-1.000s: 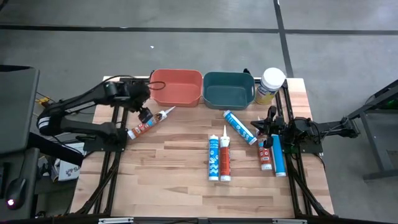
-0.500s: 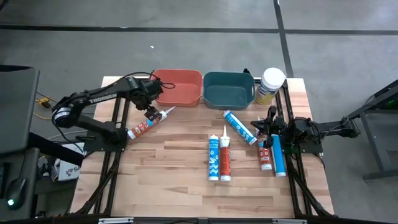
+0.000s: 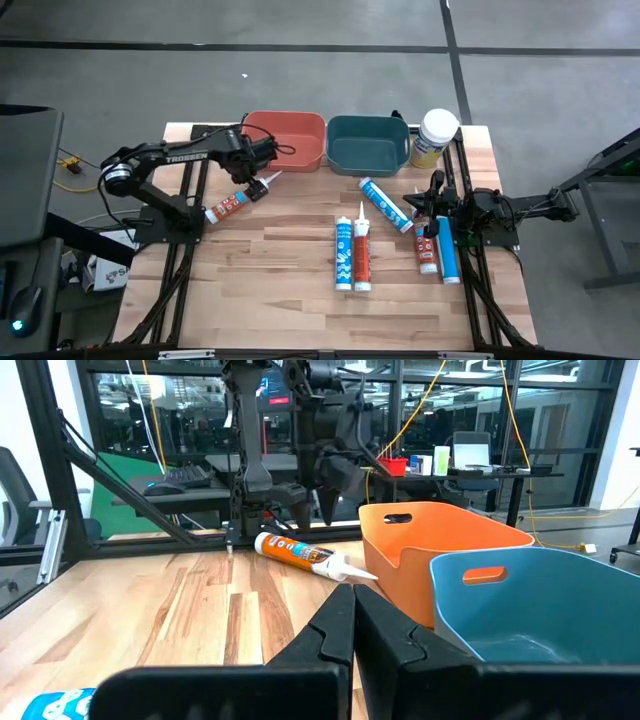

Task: Pick & place silicon tubes, Sealant and Lysol wipes
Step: Put the left orange sealant into the orange bin

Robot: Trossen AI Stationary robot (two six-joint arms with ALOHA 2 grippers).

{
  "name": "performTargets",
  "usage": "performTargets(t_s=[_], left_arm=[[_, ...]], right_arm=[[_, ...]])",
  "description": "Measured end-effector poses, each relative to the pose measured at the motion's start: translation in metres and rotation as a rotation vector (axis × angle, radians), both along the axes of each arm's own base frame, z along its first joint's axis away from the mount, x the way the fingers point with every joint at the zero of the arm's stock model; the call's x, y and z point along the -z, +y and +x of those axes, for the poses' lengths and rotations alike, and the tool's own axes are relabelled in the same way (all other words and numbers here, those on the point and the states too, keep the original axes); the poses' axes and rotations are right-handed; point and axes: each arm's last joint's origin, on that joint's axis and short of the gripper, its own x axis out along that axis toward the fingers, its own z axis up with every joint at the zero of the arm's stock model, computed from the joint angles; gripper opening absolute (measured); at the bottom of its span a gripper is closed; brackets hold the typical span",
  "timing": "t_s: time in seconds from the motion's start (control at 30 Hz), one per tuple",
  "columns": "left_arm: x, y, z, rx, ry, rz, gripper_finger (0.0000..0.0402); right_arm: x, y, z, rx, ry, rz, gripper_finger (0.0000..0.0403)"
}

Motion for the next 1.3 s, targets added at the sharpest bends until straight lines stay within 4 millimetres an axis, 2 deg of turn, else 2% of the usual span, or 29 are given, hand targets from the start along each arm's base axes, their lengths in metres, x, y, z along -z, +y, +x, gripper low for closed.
performTargets(t_s=[0.23, 0.67, 1.0, 1.3], left_arm=[[0.026, -0.015, -0.011, 0.034, 0.072, -0.032, 0.0322], [0.062, -0.023, -0.031, 0.031, 0.031, -0.026, 0.0322], [0.082, -0.027, -0.036, 0.037, -0.021, -0.064, 0.0322], [0.089, -0.029, -0.040, 0.043, -0.030, -0.066, 0.0314]], right_arm=[[0.000, 0.000, 0.000, 0.000, 0.000, 0.000, 0.0001], [0.000, 0.000, 0.000, 0.000, 0.000, 0.000, 0.0001], [0.000, 0.000, 0.000, 0.000, 0.000, 0.000, 0.0001], [0.000, 0.000, 0.000, 0.000, 0.000, 0.000, 0.0001]])
